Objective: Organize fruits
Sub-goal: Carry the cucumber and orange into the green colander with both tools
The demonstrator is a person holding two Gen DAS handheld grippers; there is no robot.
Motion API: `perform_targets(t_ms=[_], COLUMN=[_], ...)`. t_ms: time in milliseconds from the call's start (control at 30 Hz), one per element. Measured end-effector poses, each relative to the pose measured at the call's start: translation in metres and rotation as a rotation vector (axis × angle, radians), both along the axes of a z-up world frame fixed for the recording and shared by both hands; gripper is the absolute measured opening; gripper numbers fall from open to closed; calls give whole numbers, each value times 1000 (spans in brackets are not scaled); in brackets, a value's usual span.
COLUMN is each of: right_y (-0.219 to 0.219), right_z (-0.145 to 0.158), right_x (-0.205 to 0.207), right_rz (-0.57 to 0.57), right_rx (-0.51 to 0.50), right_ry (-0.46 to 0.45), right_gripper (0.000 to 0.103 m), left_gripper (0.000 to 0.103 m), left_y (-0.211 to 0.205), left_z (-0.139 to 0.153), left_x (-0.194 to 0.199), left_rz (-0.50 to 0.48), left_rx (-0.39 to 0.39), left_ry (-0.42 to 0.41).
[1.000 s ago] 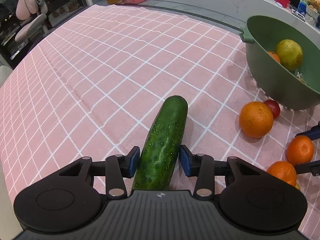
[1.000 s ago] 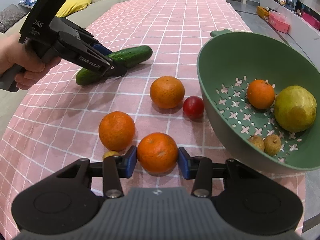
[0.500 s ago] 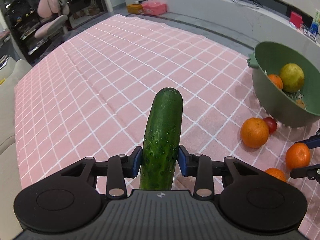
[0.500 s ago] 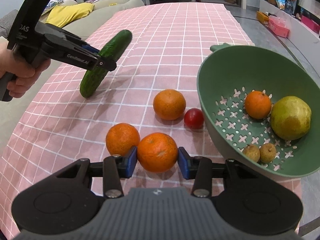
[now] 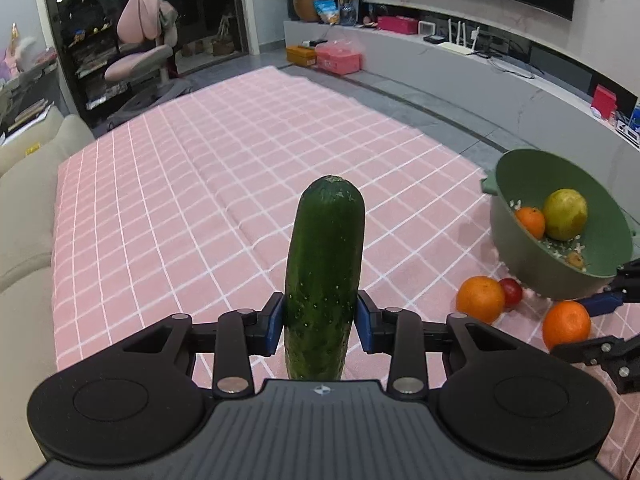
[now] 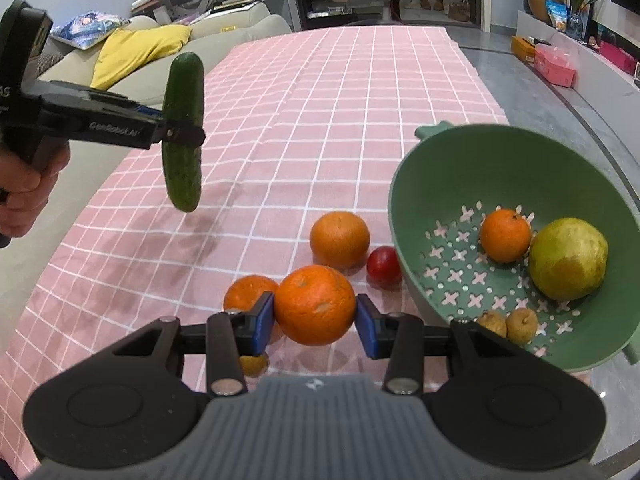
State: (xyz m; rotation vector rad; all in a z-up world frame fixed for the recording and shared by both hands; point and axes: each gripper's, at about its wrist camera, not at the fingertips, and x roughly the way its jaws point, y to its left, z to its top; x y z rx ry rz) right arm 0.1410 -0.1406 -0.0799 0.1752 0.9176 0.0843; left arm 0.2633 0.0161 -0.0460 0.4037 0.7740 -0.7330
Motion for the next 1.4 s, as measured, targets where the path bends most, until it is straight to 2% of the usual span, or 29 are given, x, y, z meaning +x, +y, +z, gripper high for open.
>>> perform_targets(t_ms=[267,567,733,900,1133,1400], right_y=[-16,-38,-34,-42,-93,-120], right_z=[16,38,41,55,62,55], right_x=[-4,-16,-16,-22,-17,-17], right_rz=[-40,-77,-23,-28,-168,-220], right_rx=[16,78,140,116,113,58], right_ry=[-40,-96,-90,-131,-121,-51], right_gripper=[40,40,40,40,40,40], left_gripper=[42,42,42,42,42,42], left_y=[-21,-72,-92,-104,-131,-164], left_z=[29,54,58,64,68,62], left_x=[-16,-33,-39,-42,-48,-53], left_rz=[-50,-138,-157,-179,-207,-252], left_rx=[15,7,5,9,-11,-7], left_ry=[-33,-58,-60,-53,-3,98])
